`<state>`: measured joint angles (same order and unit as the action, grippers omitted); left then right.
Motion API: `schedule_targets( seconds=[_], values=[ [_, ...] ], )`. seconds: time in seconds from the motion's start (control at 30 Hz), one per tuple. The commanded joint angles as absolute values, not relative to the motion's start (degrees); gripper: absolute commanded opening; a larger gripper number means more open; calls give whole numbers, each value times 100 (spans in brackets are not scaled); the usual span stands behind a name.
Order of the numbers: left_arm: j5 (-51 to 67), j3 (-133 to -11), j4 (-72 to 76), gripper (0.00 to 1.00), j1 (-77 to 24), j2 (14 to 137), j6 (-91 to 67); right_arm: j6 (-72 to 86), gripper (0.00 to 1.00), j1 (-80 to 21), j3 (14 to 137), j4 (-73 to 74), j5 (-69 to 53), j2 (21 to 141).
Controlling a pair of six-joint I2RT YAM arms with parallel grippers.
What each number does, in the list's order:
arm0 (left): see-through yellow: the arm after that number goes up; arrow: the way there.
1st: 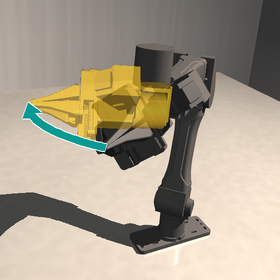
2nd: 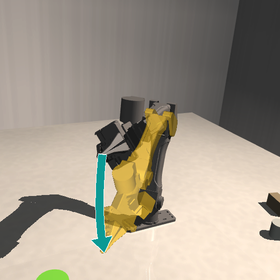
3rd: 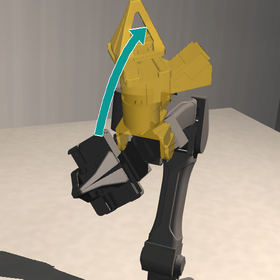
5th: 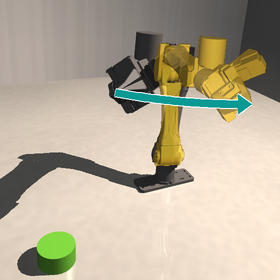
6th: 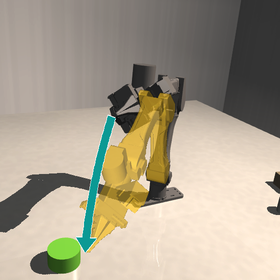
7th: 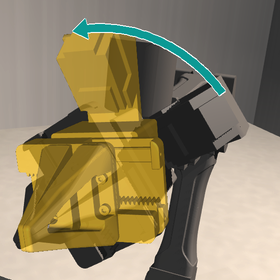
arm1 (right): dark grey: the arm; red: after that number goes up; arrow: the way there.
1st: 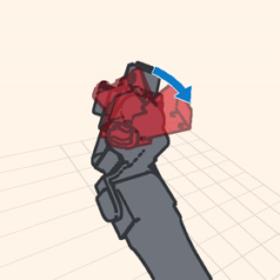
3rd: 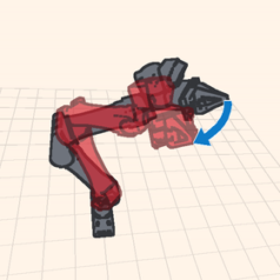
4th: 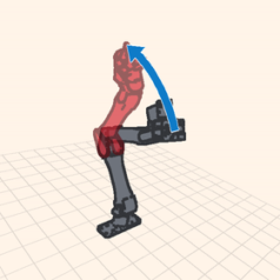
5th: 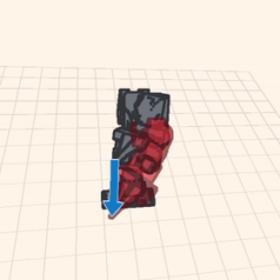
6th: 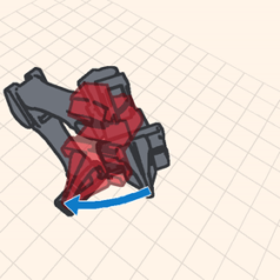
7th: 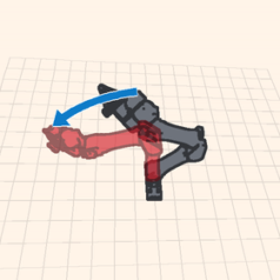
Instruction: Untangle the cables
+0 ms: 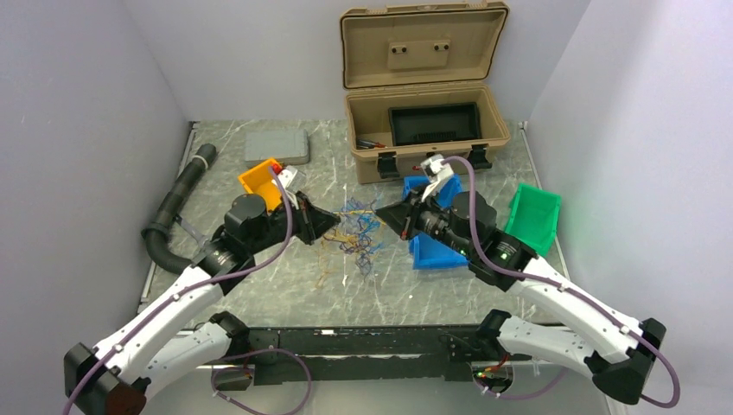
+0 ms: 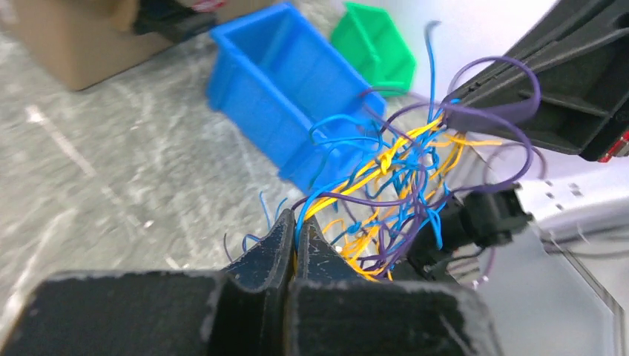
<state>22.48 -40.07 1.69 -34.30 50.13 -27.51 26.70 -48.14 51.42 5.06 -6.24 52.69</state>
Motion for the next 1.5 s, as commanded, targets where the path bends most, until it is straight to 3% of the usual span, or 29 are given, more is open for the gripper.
schedule_targets(
  seconds=[0.0,0.1,0.2,0.37,0.5,0.53,0.57,0.6,0.67,0.7,0.97,1.17,1.37,1.47],
  values=[
    [-317,-4392,-1915,0,-3218,4631,-2506,3117,0,-4784,5201,1910,2715,4617],
    [-1019,-4548,-2740,0,-2803,4520,-2577,3739,0,-4775,5038,2721,4371,4188],
    [-1076,-4563,-3037,0,-2365,4386,-2725,3855,0,-4765,4783,2750,4650,3725],
    [-1302,-4650,-3235,0,-2250,4373,-3008,3458,0,-4766,4537,2290,4161,3403],
    [-70,-4584,-2557,0,-2250,4405,-2619,2676,0,-4765,4658,1884,2685,3771],
    [489,-4535,-2248,0,-2250,4388,-2462,2498,4,-4768,4678,1754,2179,3896],
    [1148,-4485,-1946,0,-2250,4379,-2317,2348,14,-4764,4690,1612,1702,4043],
    [1697,-4461,-1687,0,-2257,4367,-2274,2218,26,-4764,4697,1481,1192,4188],
    [2532,-4504,-1371,0,-2259,4397,-2244,2070,59,-4764,4742,1242,366,4525],
    [2907,-4562,-1296,0,-2265,4416,-2242,2047,68,-4765,4760,1150,93,4682],
    [4240,-5145,-1321,0,-2289,4569,-1971,2149,98,-4767,4068,-647,-1926,5305],
    [4626,-5296,-1197,0,-2329,4611,-1913,2359,100,-4771,3809,-1736,-2905,5788],
    [4821,-5450,-1072,0,-2345,4675,-1980,2511,100,-4772,3743,-2249,-2974,6142],
    [4777,-5488,-1010,0,-2353,4700,-2034,2615,83,-4772,3821,-2397,-3022,6424]
  ],
)
